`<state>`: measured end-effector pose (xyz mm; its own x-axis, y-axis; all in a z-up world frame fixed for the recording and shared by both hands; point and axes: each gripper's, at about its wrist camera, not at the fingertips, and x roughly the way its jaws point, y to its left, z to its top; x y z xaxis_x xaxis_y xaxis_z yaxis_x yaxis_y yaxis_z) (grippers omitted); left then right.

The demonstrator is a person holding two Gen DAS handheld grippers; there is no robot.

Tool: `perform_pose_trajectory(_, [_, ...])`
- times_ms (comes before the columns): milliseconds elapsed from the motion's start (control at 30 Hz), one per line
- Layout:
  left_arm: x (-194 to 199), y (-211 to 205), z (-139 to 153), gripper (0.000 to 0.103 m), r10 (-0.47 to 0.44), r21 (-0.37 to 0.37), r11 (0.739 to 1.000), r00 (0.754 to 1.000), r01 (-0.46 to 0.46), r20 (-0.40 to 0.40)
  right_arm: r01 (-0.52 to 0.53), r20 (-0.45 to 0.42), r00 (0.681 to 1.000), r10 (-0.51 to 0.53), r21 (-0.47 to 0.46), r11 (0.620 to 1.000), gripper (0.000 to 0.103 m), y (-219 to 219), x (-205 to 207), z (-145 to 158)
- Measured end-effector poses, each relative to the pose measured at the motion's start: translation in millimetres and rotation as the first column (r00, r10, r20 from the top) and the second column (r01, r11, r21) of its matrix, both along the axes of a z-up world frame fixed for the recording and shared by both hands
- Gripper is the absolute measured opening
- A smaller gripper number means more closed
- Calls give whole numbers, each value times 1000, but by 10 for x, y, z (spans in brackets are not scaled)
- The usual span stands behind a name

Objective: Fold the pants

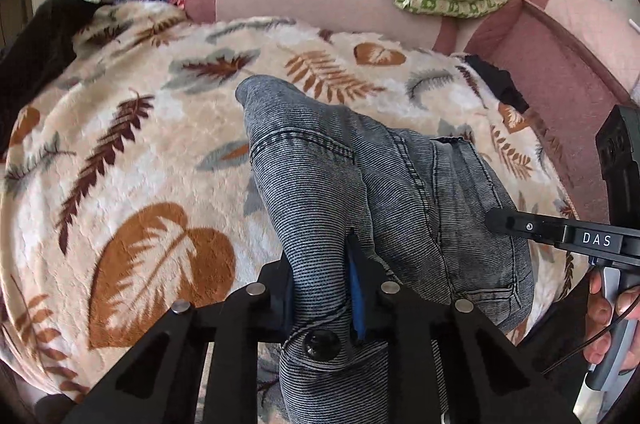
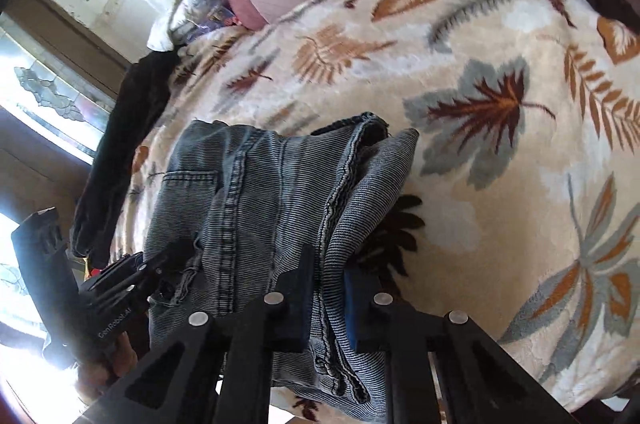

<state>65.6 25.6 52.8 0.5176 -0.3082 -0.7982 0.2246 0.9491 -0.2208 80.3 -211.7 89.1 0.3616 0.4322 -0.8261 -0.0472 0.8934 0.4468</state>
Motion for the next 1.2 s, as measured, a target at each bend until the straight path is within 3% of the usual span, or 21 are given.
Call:
perform_pose_trajectory(267, [308,174,455,23,10,-25,1000,995,-8,96,-6,99,995,3,31,999,13,70,266,466])
perform_pose_trajectory(500, [651,252,541,23,17,-28,1000,993,-14,121,-4,122,993,1,31,999,13,150,674,556])
perform_pose_trajectory(733, [903,293,278,23,18,-56,998,996,-13,92,19,85,996,-22,37,999,13,119,865,265])
perform_pose_trajectory(1000, [1090,190,-397,25,32,-2,999,999,-32,-5,38,20,999,-37,-31,999,13,99,1019,-354])
perform_pose_trajectory(1033, [1096,191,-449,26,36,7,999,999,-36,-10,41,21,999,-40,-77,996,13,101,1020,-408])
perform_pose_trajectory(1067, [1102,211,-485,34,46,9,999,999,-46,-17,40,14,999,-39,-89,995,15,92,1020,-441])
perform_pose_trajectory(1100, [1099,237,-489,50,59,9,998,998,-59,-20,35,3,999,-35,-88,995,17,76,1018,-469])
perform_pose_trajectory(1167, [1063,325,-441,70,92,16,996,995,-92,-30,36,9,999,-35,-134,990,27,34,990,-424])
perform_pose_trajectory(1200, [1032,378,-403,70,102,3,995,994,-102,-28,44,24,999,-40,-172,984,35,20,956,-371])
